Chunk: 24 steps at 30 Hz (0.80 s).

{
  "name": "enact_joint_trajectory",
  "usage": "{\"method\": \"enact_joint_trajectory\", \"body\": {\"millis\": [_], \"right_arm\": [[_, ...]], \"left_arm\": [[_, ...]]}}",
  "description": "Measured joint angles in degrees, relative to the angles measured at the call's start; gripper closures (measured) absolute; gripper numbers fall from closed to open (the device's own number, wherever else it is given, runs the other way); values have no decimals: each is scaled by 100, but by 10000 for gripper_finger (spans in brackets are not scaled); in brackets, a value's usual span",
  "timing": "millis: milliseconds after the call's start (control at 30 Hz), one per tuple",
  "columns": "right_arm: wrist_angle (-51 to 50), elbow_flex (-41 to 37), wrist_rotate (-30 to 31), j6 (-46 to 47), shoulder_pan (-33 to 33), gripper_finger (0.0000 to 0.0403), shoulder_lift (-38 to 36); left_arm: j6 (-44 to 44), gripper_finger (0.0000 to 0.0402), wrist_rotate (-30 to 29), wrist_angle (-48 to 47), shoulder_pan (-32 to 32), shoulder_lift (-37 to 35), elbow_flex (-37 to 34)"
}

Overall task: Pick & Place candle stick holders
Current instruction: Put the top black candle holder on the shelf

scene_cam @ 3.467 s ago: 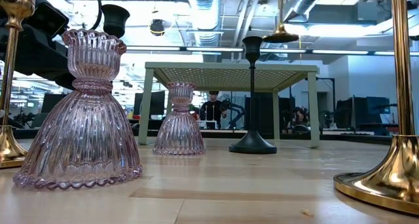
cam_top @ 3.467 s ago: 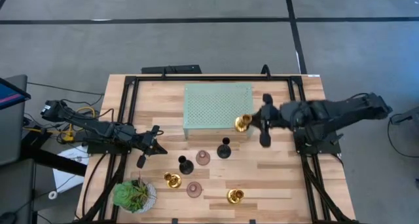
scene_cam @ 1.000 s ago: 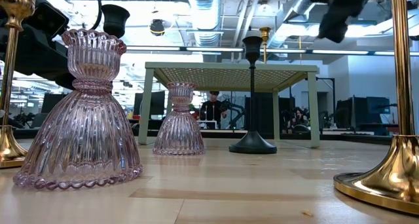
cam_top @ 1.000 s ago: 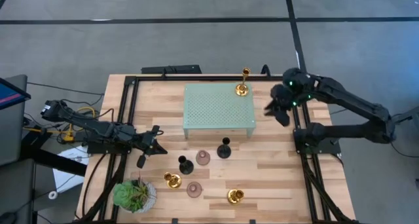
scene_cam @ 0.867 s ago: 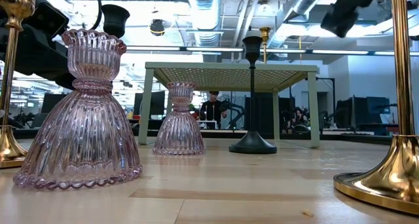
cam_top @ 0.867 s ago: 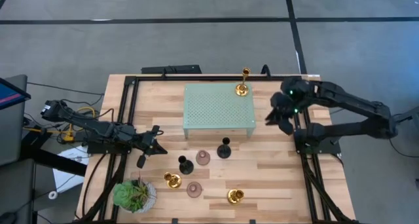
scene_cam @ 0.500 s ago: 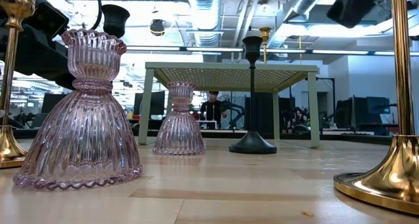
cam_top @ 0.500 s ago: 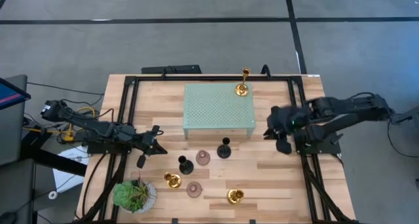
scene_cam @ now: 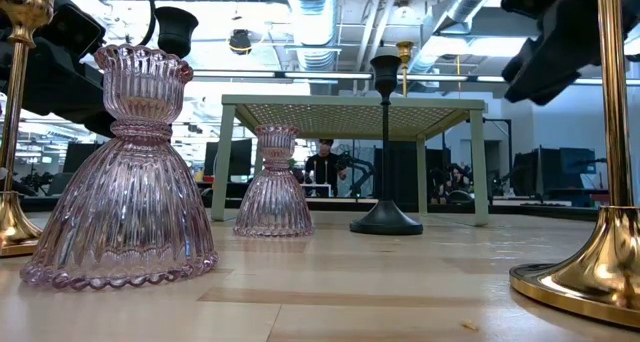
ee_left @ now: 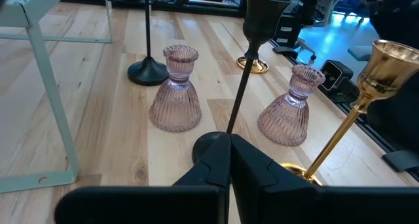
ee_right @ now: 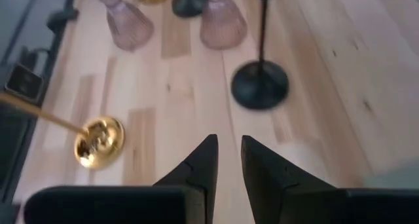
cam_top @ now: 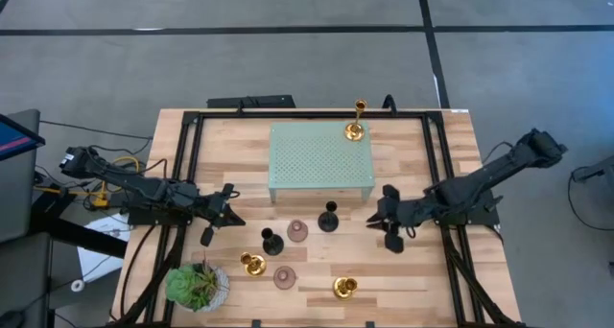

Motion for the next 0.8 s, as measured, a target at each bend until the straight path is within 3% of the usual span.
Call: {"method": "enact_joint_trajectory", "body": {"millis": [500,800], "right_arm": [[2449,-119,1756,-1143,166,343,1794],[3352,-117,1889,-1400,148,343,2584]], "left_arm": [[0,394,0,1,0,76,-1],[0,394,0,2,0,98,0]]}}
